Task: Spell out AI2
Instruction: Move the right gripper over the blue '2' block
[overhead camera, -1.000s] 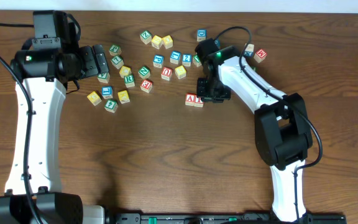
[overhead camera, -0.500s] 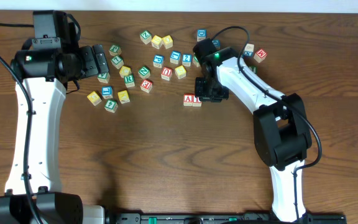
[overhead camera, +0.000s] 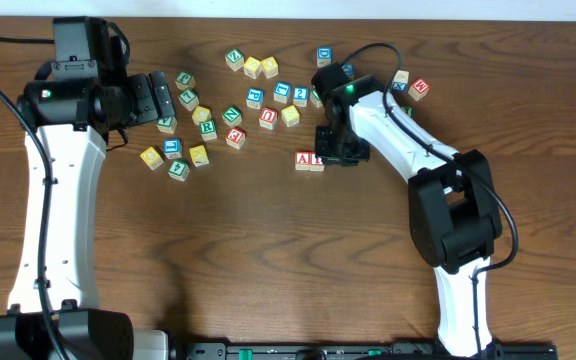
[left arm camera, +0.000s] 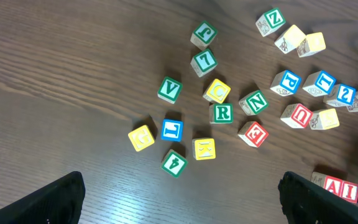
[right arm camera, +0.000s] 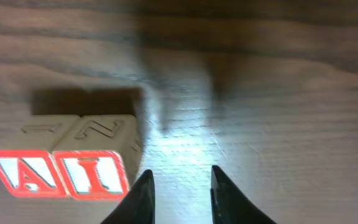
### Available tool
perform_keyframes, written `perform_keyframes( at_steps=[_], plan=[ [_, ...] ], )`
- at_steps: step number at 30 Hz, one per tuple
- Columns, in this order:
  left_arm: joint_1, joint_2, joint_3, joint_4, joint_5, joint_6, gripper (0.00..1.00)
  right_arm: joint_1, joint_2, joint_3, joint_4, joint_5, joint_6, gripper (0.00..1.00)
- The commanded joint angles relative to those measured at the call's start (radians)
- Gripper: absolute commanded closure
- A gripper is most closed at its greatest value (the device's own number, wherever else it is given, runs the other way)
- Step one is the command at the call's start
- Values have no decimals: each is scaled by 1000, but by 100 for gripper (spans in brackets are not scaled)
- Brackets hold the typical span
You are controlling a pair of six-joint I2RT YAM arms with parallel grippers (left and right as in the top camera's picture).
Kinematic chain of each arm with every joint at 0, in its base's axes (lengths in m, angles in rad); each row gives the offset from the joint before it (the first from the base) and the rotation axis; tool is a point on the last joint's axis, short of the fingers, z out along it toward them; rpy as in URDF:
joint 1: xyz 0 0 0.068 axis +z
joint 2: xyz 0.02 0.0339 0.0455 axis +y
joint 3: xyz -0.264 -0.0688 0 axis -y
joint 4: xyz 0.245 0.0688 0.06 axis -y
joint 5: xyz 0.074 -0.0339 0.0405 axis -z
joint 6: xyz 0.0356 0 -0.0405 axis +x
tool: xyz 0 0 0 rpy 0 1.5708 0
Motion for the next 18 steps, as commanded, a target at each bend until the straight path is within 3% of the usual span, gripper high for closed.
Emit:
perform_keyframes(
  at_steps=[1,5,9,18],
  plan=[
    [2,-2,16,2,-13,-5,2,-31,-3,96,-38,-2,-72,71],
    [2,-2,16,9,-13,-5,2,-37,-3,224,-102,-2,-134,58],
    [2,-2,16,16,-13,-5,2,-30,-3,352,-99,-5,-163,52],
    [2,-2,16,16,-43,-1,2,16,21,421,175,-2,-158,48]
  ],
)
